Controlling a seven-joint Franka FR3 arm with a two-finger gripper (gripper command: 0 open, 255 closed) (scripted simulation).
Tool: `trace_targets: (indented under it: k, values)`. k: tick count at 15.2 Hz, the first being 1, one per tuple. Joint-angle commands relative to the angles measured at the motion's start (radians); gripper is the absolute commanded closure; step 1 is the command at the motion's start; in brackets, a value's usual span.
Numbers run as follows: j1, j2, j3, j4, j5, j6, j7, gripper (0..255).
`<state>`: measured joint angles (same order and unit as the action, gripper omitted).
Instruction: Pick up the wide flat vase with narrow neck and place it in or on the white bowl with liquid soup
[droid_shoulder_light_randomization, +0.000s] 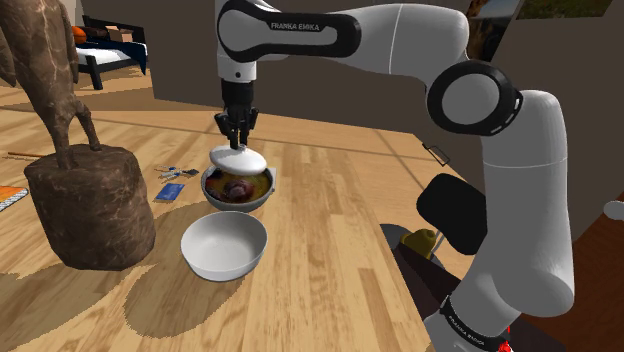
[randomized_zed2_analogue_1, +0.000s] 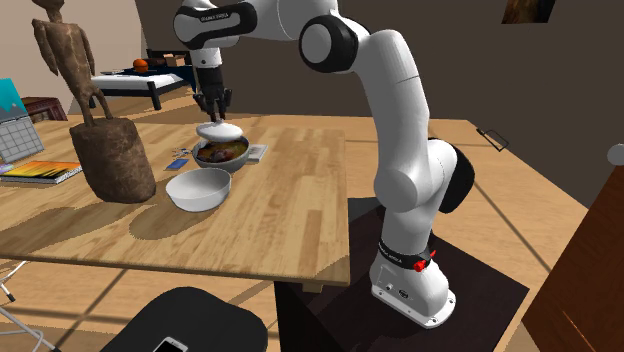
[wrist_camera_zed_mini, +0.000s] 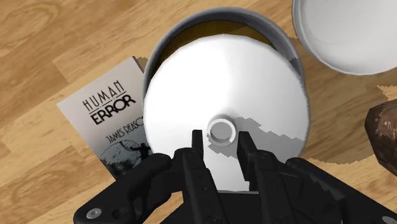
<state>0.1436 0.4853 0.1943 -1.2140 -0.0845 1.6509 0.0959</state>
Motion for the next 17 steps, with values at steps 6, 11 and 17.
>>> trace_targets:
  k: [6, 11, 17]
  values:
    - [-0.004, -0.003, -0.001, -0.074, 0.000, 0.071, 0.001, 255]
    - [-0.005, -0.003, 0.000, -0.073, 0.000, 0.071, 0.001, 255]
    - [-0.005, -0.003, 0.000, -0.074, 0.000, 0.071, 0.001, 0]
